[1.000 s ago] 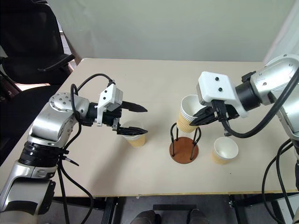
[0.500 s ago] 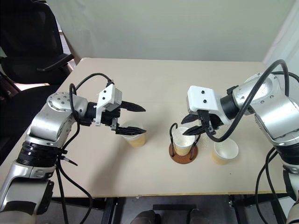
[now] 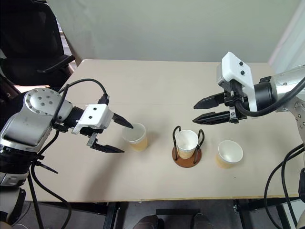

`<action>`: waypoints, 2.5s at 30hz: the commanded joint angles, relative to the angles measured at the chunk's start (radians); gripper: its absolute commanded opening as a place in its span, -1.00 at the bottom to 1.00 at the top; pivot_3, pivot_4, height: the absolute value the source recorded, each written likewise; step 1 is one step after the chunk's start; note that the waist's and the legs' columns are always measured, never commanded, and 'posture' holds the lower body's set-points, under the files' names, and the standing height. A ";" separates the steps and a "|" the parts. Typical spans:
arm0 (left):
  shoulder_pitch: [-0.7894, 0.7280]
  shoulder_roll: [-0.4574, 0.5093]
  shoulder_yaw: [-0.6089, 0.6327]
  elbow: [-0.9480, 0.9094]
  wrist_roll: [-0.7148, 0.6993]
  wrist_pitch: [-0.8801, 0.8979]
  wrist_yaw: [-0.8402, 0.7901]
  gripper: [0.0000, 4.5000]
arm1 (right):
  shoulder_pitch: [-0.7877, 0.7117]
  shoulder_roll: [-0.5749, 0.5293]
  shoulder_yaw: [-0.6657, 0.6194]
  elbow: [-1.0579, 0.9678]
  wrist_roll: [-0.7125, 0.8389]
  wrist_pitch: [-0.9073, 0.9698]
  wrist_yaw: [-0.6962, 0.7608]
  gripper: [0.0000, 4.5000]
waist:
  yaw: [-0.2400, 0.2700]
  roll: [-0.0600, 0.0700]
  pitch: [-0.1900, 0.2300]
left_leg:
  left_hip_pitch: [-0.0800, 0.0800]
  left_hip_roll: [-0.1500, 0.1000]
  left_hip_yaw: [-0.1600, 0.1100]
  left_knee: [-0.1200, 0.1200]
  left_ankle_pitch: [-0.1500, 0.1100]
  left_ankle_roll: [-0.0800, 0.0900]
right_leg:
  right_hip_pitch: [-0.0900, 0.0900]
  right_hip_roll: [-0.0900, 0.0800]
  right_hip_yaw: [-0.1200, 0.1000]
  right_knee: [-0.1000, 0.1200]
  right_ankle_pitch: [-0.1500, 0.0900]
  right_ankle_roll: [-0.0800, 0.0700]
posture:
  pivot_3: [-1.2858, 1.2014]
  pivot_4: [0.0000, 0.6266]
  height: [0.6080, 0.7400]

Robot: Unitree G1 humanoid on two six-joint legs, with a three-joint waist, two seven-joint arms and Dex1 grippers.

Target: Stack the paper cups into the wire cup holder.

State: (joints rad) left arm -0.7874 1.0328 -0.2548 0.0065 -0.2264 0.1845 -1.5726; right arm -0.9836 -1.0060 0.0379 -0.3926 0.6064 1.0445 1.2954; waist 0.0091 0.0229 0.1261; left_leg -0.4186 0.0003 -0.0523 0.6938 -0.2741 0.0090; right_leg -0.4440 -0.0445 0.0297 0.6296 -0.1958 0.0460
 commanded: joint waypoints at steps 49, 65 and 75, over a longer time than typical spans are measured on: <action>-0.700 -0.219 -0.342 0.281 -0.464 0.013 -0.042 -0.98 | 0.606 -0.199 -0.635 -0.307 0.428 0.155 -0.323 -0.12 | 0.013 -0.001 0.001 | -0.002 -0.001 0.003 0.000 -0.003 0.002 | 0.000 -0.003 0.000 -0.003 0.001 0.008 | 0.03 -0.52 1.00; -0.713 -0.411 -0.617 0.446 -0.416 -0.280 -0.042 -0.98 | 0.746 -0.236 -0.877 -0.381 0.620 0.236 -0.485 -0.12 | 0.020 -0.001 0.001 | -0.003 -0.005 0.005 0.005 -0.007 0.008 | 0.004 -0.008 0.001 -0.003 0.000 0.019 | 0.03 -0.52 1.00; -0.702 -0.425 -0.676 0.494 -0.317 -0.417 -0.042 -0.98 | 0.787 -0.261 -0.889 -0.370 0.683 0.210 -0.554 -0.12 | 0.022 -0.001 0.001 | -0.003 -0.007 0.006 0.005 -0.008 0.009 | 0.004 -0.008 0.001 -0.003 -0.002 0.023 | 0.03 -0.52 1.00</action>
State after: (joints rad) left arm -1.4848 0.5983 -0.9278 0.5082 -0.5561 -0.1951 -1.5816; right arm -0.1975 -1.2467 -0.8137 -0.7669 1.2747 1.2727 0.7543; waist 0.0308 0.0217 0.1268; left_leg -0.4222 -0.0065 -0.0469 0.6992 -0.2825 0.0184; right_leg -0.4400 -0.0529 0.0309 0.6265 -0.1978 0.0692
